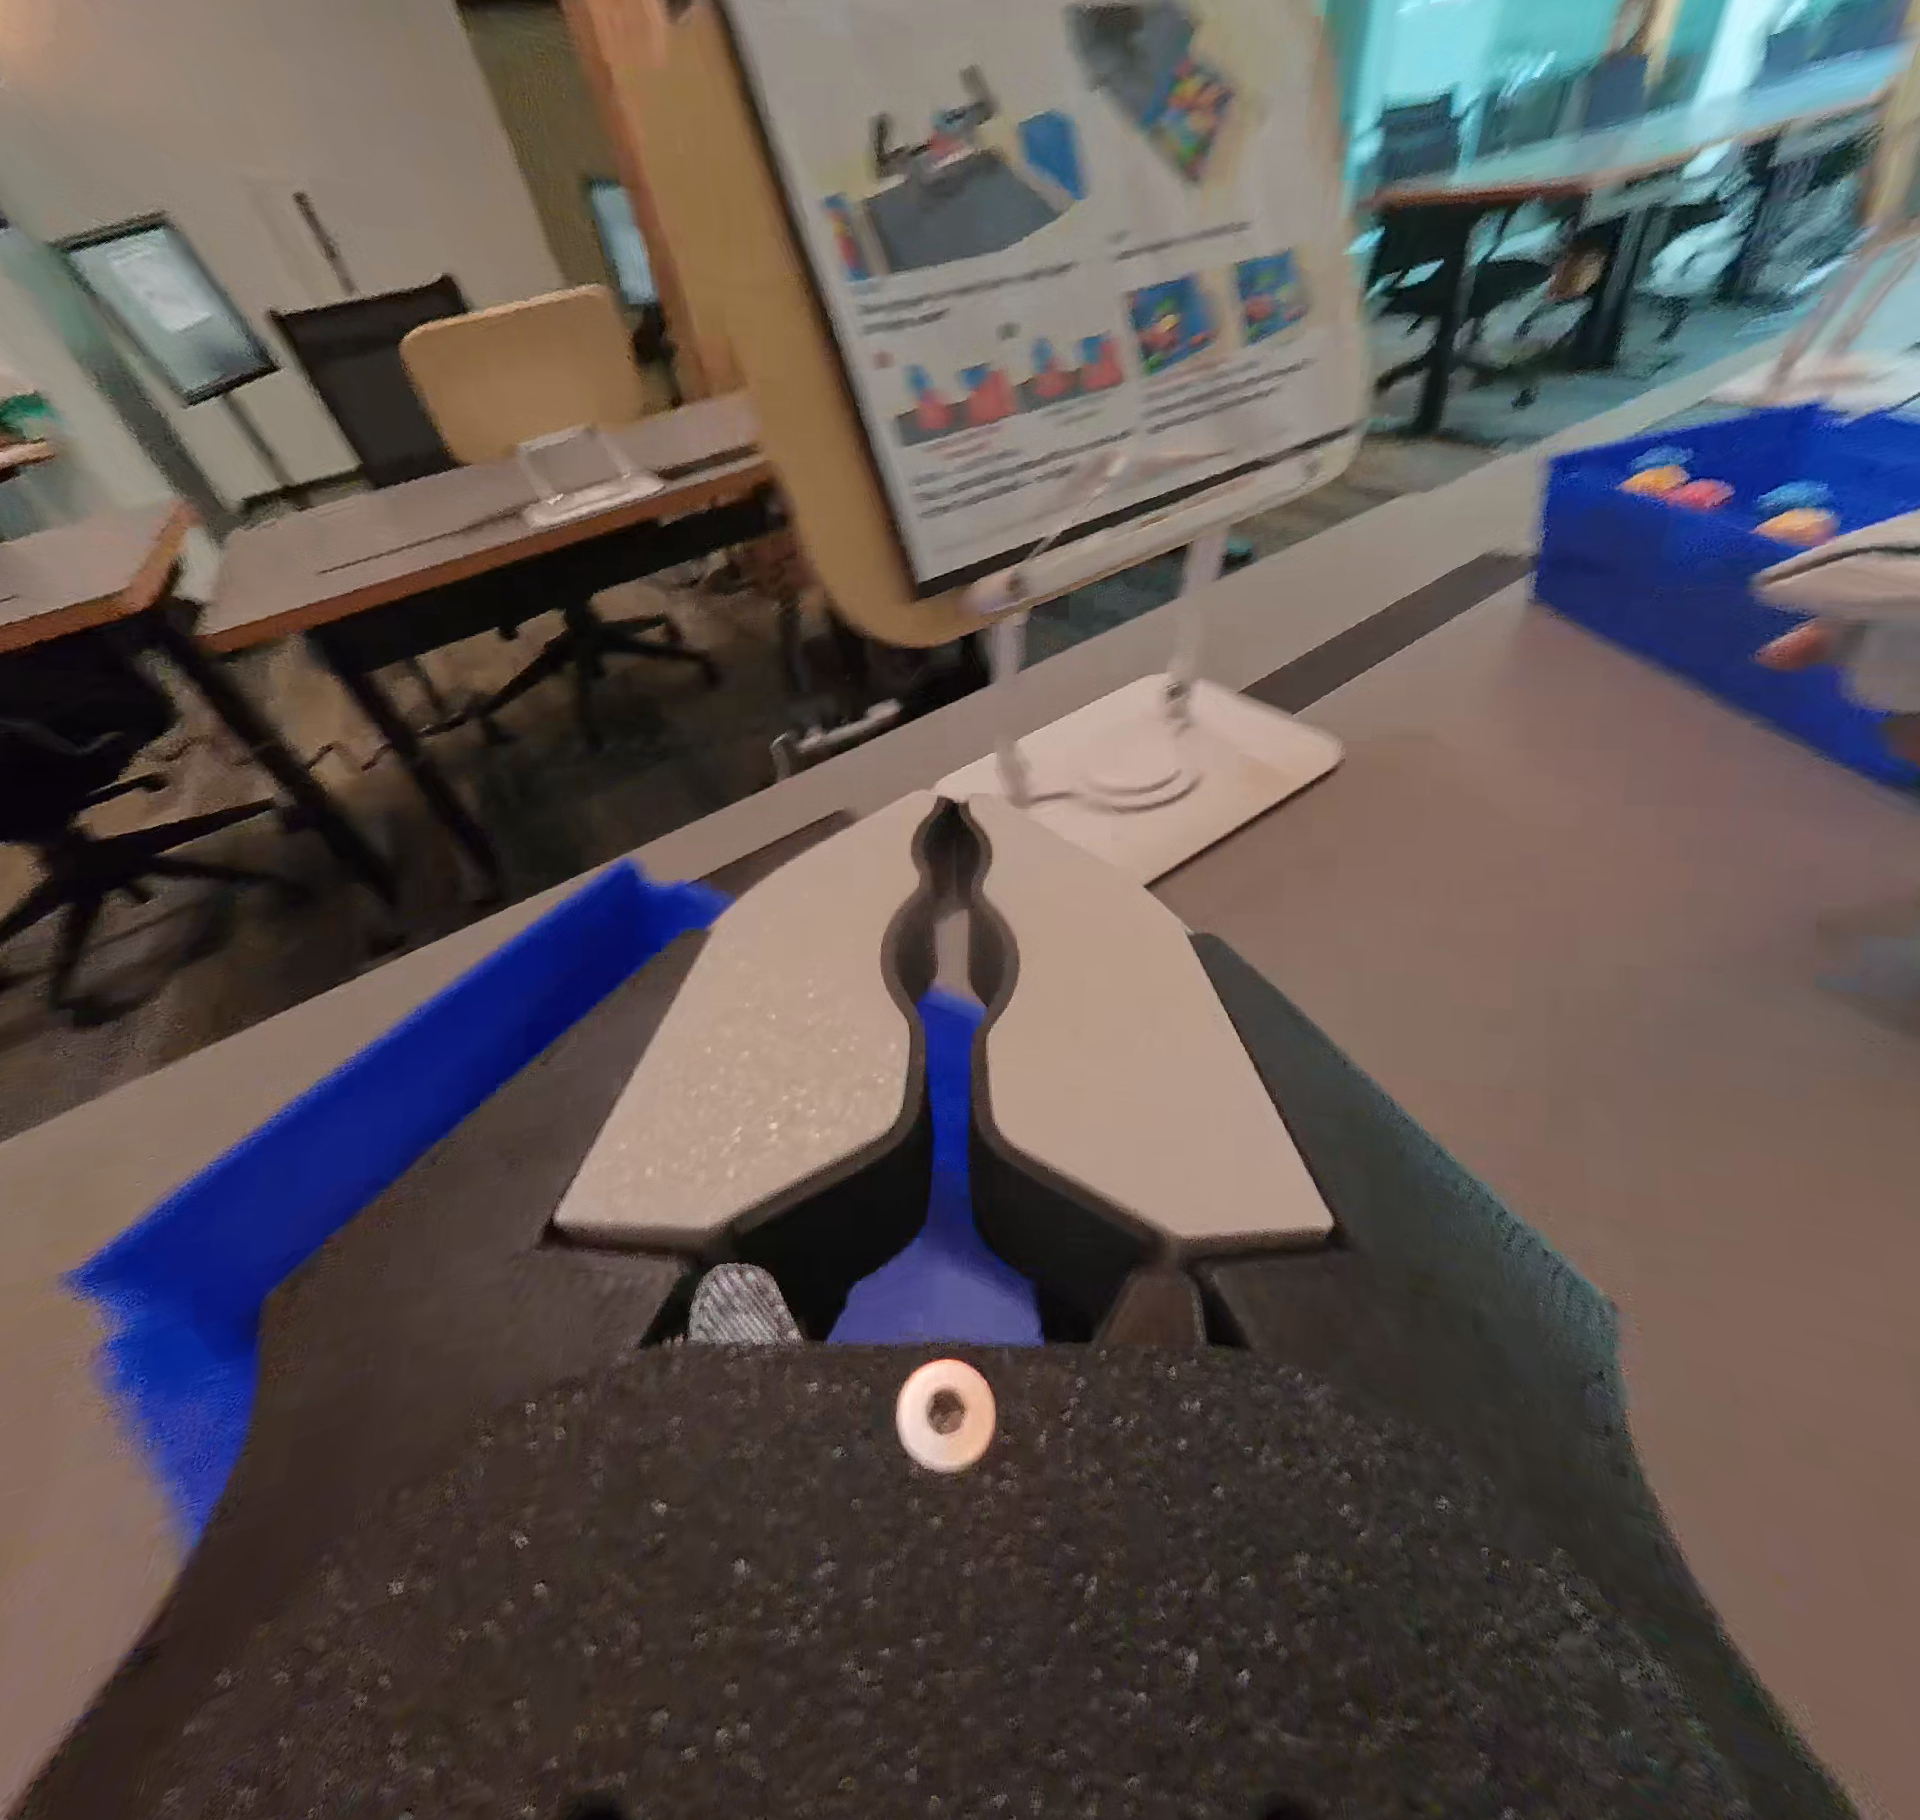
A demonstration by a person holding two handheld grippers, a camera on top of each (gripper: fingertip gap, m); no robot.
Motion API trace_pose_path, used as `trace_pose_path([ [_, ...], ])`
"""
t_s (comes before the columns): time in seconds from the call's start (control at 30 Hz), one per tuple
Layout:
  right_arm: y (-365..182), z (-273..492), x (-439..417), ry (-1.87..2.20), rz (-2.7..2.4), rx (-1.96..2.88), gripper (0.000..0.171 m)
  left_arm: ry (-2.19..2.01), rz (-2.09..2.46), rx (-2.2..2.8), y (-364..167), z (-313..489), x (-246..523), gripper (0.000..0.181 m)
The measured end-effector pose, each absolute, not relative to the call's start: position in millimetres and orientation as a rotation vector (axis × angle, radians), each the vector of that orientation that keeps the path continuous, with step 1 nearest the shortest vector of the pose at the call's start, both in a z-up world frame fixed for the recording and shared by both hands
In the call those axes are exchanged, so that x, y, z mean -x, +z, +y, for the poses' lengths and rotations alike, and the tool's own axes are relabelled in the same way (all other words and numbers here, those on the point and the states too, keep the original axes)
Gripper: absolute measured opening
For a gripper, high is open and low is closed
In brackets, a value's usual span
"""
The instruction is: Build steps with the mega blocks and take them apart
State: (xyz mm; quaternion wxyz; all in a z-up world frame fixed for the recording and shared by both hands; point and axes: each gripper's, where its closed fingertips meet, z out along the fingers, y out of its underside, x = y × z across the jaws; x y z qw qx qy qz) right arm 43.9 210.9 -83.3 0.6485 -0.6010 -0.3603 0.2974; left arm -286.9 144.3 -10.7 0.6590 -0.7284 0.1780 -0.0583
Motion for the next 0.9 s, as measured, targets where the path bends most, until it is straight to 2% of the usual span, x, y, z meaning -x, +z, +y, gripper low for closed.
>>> trace_pose_path([
  [0.17,-82.7,205.9,-39.8,0.686,-0.851,1.345,0.0,0.115,0.513,1.905,-36.5,173.9,369.0,0.002],
  [0.4,-89.2,204.7,-35.9,0.701,-0.879,1.356,0.0,0.313,0.705,2.348,-104.8,187.5,435.1,0.024],
  [0.57,-94.6,200.5,-30.7,0.721,-0.918,1.361,0.0,0.415,0.843,2.566,-142.6,184.9,460.0,0.031],
  [0.9,-103.6,194.2,-22.5,0.743,-0.98,1.368,0.0,0.432,0.981,2.735,-178.6,195.2,467.8,0.038],
])
